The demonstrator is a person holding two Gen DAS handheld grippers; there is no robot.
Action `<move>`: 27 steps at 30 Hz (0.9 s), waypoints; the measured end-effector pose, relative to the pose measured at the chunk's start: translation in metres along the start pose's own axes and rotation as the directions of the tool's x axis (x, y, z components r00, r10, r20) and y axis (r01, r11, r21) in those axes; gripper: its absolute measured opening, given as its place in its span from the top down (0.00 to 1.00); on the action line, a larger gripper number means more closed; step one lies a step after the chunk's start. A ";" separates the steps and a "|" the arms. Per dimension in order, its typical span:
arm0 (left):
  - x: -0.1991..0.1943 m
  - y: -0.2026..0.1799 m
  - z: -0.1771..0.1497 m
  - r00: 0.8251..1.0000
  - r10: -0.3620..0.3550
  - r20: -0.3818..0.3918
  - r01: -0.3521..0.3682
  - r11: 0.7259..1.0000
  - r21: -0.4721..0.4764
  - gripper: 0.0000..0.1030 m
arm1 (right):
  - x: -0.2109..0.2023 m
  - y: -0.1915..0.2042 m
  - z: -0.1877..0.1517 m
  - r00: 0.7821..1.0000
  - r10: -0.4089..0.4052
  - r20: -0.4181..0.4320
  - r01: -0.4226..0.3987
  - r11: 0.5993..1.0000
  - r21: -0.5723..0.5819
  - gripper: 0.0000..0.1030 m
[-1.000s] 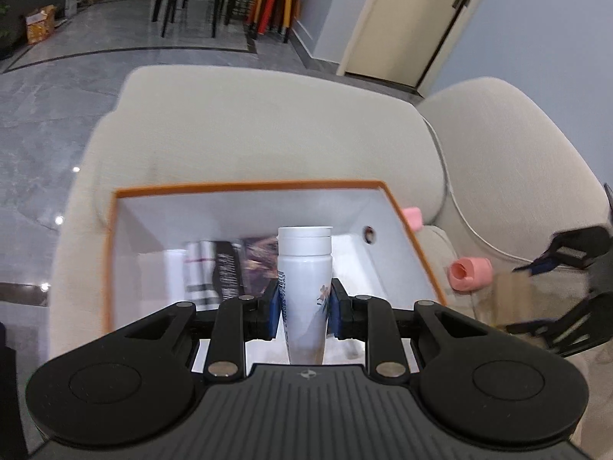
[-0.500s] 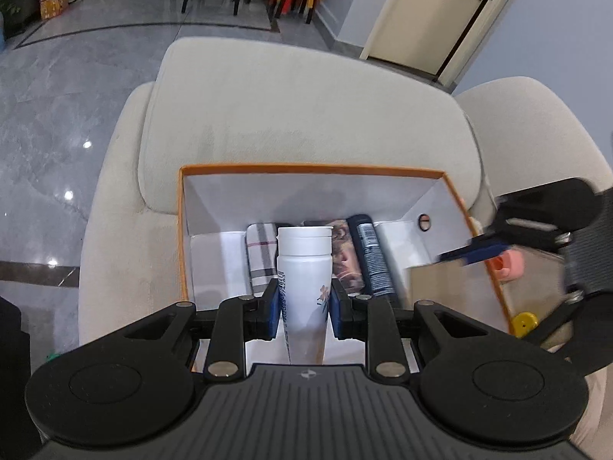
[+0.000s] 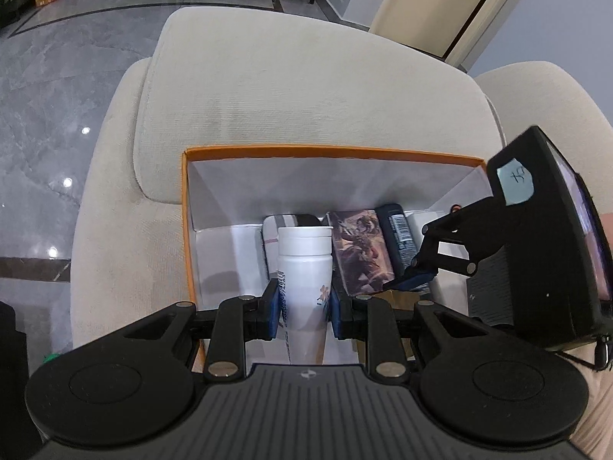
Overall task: Organize rigid objects
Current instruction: 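Place the brown cube in the box with the right tool while the left tool holds the tube above, then lower the white tube into the box with the left tool and open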
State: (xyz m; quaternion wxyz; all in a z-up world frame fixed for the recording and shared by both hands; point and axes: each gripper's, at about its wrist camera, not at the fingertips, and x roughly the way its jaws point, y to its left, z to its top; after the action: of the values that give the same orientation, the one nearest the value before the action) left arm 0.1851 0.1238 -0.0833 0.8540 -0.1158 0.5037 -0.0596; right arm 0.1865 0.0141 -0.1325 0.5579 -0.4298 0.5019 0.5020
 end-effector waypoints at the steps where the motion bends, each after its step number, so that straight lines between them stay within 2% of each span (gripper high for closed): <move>1: 0.001 0.000 0.000 1.000 0.004 -0.001 -0.004 1.000 0.005 0.73 | 0.001 0.000 0.002 1.000 0.000 -0.004 0.000 1.000 -0.003 0.37; 7: 0.006 -0.002 0.003 1.000 0.010 -0.013 -0.009 0.999 0.031 0.73 | 0.000 0.003 0.006 1.000 -0.016 -0.016 0.016 0.999 -0.033 0.40; 10: 0.011 -0.002 0.006 0.999 0.021 -0.025 -0.020 0.999 0.033 0.73 | -0.007 0.005 0.000 0.999 -0.031 0.009 0.031 0.999 -0.027 0.29; 12: 0.014 -0.002 0.010 0.998 0.050 -0.035 -0.049 0.998 0.033 0.73 | -0.015 0.001 -0.006 0.999 -0.026 0.034 0.025 0.999 0.020 0.28; 14: 0.018 -0.009 0.014 0.992 0.115 -0.044 -0.113 0.992 0.061 0.73 | -0.025 -0.003 -0.015 0.998 -0.006 0.057 0.001 0.997 0.083 0.28; 17: 0.029 -0.020 0.021 0.974 0.221 -0.056 -0.213 0.969 0.121 0.73 | -0.039 -0.003 -0.032 0.996 -0.013 0.088 0.000 0.989 0.145 0.28; 21: 0.047 -0.033 0.030 0.949 0.298 -0.105 -0.276 0.943 0.184 0.72 | -0.056 0.006 -0.053 0.992 -0.048 0.120 0.026 0.984 0.175 0.28; 23: 0.058 -0.040 0.031 0.920 0.376 -0.110 -0.342 0.907 0.244 0.72 | -0.063 0.005 -0.062 0.988 -0.070 0.136 0.042 0.980 0.196 0.28; 27: 0.070 -0.044 0.034 0.883 0.457 -0.109 -0.415 0.867 0.275 0.71 | -0.071 0.001 -0.075 0.981 -0.106 0.165 0.061 0.965 0.254 0.28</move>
State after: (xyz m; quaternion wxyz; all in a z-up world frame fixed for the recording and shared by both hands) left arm 0.2497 0.0705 -0.1149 0.8065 0.1125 0.5768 0.0644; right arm 0.1766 -0.0683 -0.0711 0.6704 -0.3313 0.4903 0.4476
